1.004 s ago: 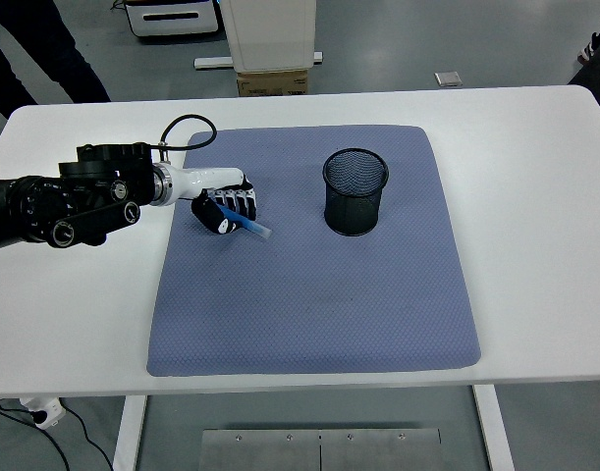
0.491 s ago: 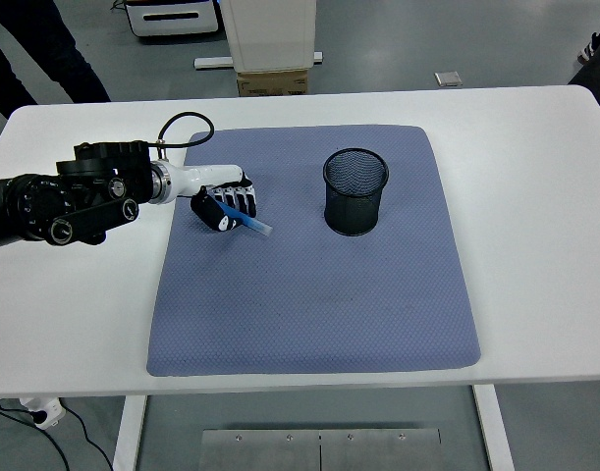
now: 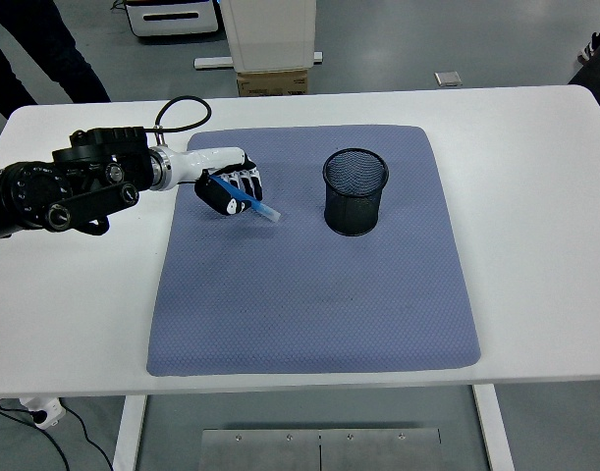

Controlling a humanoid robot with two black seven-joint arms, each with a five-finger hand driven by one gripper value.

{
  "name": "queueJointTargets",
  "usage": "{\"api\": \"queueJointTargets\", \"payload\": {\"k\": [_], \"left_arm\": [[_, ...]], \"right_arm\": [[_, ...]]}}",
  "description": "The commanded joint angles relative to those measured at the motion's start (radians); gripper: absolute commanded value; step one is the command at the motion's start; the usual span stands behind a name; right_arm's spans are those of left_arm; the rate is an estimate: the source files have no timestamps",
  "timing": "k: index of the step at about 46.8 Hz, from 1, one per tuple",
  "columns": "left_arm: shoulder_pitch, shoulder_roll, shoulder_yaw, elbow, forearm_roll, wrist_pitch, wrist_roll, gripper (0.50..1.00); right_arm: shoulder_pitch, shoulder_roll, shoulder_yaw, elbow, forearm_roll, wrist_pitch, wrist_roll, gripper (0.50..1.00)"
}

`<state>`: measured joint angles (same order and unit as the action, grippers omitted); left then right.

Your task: Left hand places marker in pen holder

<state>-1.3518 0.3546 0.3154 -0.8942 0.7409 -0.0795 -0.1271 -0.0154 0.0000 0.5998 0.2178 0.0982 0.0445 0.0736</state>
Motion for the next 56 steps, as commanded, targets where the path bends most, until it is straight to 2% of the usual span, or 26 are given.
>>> {"api": "queueJointTargets", "payload": {"k": [1,17,28,38,55,56], "left_arm": [[-0.006,-0.002,-0.001,0.000,-0.024,-0.002,0.000,0.500],[-0.015,-0.003,-0.075,0.000,-0.063,-0.011,0.000,0.500],[-0.053,-0.011,-0.124,-0.002,-0.149,-0.046,0.001,0.500],[-0.098,-0.017,-0.139,-0.002,-0.192,-0.049,0.001,0.500],[-0.098,-0.068,-0.202,-0.002,-0.222,-0.048,0.000,0.500],[-0.093,-0.088,-0.234,-0.002,-0.251,-0.048,0.000,0.500]], "right_arm": [[0.000,0.000,0.000,0.000,0.000,0.000,0.000,1.000],[0.000,0.000,0.000,0.000,0.000,0.000,0.000,1.000],[0.000,0.000,0.000,0.000,0.000,0.000,0.000,1.000],[0.000,0.000,0.000,0.000,0.000,0.000,0.000,1.000],[0.000,0.000,0.000,0.000,0.000,0.000,0.000,1.000],[0.000,0.000,0.000,0.000,0.000,0.000,0.000,1.000]]}}
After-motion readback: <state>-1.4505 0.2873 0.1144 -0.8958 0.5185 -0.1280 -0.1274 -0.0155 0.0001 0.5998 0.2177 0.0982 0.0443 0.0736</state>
